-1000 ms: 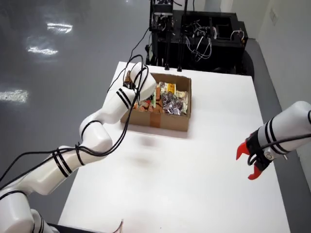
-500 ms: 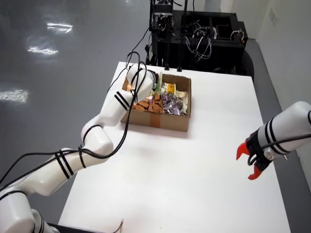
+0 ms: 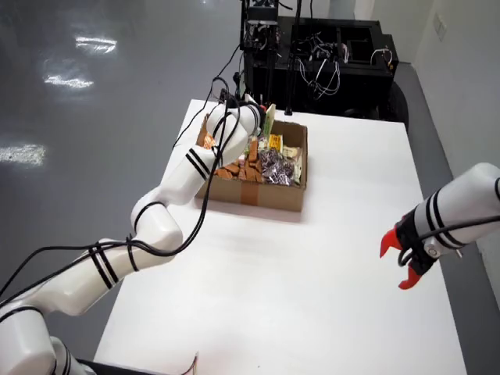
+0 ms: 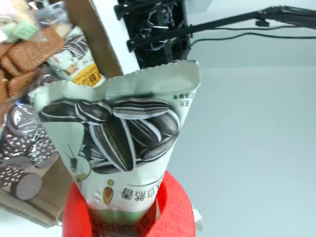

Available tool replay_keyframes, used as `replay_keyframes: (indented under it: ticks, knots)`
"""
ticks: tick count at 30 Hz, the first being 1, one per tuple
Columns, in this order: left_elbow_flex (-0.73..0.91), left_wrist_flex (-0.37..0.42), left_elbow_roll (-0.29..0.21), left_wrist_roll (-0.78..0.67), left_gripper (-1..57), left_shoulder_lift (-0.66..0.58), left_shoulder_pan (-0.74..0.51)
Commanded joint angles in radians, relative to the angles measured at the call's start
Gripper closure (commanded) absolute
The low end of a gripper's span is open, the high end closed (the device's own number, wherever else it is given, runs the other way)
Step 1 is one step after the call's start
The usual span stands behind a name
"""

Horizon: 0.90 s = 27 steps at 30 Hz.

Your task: Grasp a snack and put it in the bin.

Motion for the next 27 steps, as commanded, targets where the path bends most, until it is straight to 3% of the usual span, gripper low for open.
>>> replay_keyframes:
  ticks: [1, 7, 13, 17, 27]
  knots:
    - [0.012, -0.030, -0.008, 0.014, 37.2, -0.007, 0.008]
    - [0.023, -0.060, -0.032, 0.014, 26.6, -0.014, 0.026]
    - [0.018, -0.035, -0.039, 0.017, 23.7, -0.014, 0.029]
    - [-0.004, 0.008, -0.040, 0.035, 27.4, -0.004, 0.017]
    - [-0.055, 0.092, -0.043, 0.146, 46.4, 0.006, -0.052]
